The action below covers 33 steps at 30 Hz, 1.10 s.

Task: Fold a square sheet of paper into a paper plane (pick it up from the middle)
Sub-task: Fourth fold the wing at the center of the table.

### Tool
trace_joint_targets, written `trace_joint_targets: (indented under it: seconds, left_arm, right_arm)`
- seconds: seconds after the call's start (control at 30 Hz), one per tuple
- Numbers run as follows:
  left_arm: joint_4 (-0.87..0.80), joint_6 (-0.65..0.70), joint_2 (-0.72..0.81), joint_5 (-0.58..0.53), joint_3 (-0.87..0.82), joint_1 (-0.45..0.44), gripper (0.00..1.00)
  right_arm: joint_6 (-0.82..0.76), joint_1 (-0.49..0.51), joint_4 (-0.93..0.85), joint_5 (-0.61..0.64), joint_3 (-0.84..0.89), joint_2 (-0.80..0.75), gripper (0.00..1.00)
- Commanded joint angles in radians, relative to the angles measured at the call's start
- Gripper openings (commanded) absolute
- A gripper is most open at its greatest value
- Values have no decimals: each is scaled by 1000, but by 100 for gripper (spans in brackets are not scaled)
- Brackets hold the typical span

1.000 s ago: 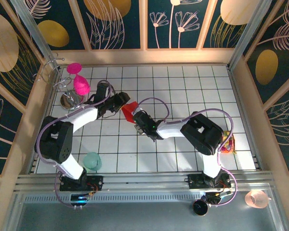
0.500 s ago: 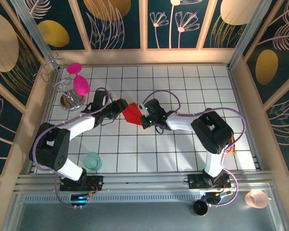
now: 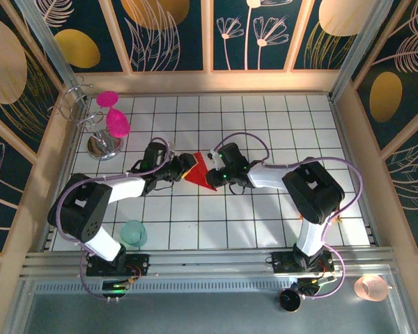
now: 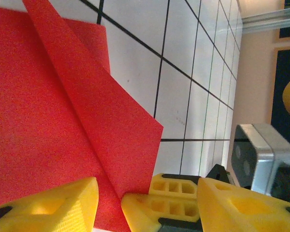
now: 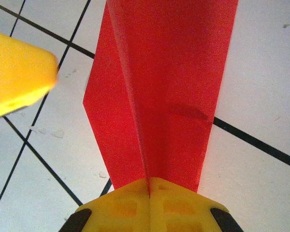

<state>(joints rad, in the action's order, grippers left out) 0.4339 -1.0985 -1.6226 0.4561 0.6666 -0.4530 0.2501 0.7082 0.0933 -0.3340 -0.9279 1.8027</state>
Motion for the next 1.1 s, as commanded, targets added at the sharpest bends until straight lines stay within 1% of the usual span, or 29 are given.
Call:
trace_joint_targets:
  seconds: [0.0, 0.33, 0.67, 0.93, 1.07]
  left_arm:
    - [82, -30, -28, 17, -22, -10, 56]
    - [91, -27, -59, 15, -42, -21, 56]
    - [45, 6, -19, -26, -53, -22, 56]
    - [49, 20, -25, -17, -54, -25, 56]
    - [44, 41, -45, 7, -32, -31, 56]
  right_arm:
    - [27, -10, 13, -61, 10, 11, 5]
    - [45, -16, 10, -125, 4, 61, 5]
    - [65, -25, 3, -167, 1, 97, 6]
    - [138, -64, 110, -273, 61, 89, 6]
    - [183, -86, 162, -340, 81, 87, 6]
